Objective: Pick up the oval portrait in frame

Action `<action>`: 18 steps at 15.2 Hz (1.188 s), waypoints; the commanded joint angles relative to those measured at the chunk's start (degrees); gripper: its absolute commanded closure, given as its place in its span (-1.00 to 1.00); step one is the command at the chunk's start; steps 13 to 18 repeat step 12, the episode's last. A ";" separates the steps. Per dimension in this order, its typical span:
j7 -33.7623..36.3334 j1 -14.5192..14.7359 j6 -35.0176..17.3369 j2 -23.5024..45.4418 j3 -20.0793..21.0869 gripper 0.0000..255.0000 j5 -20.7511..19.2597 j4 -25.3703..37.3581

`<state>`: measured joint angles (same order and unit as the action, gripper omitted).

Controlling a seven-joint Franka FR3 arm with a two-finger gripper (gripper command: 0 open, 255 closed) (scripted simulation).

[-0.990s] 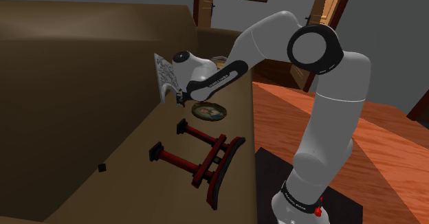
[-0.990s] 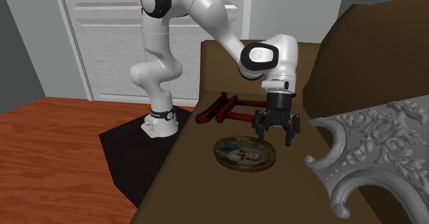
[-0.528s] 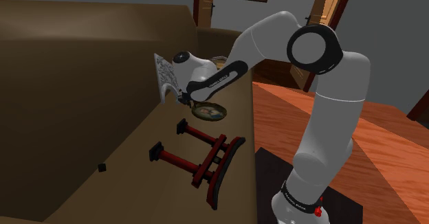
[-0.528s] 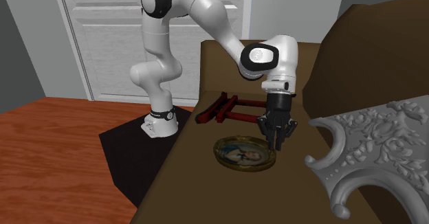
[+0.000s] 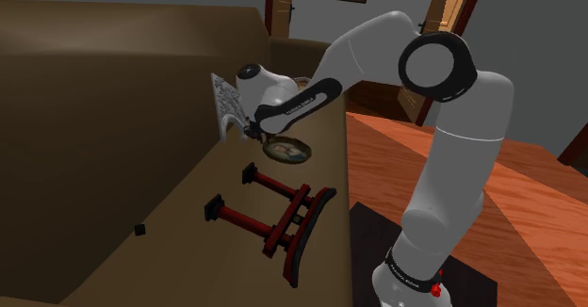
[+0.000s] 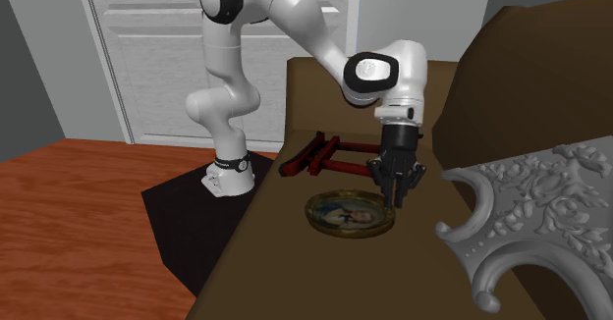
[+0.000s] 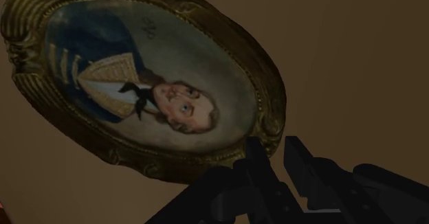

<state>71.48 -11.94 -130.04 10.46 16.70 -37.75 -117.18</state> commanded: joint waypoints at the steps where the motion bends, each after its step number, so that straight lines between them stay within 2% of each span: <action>1: -1.03 -0.04 1.12 -0.81 0.22 1.00 0.93 0.59; 10: -5.23 -0.22 5.93 -4.04 0.83 1.00 4.47 3.39; 18: -5.30 -0.22 6.02 -4.09 0.83 1.00 4.52 3.44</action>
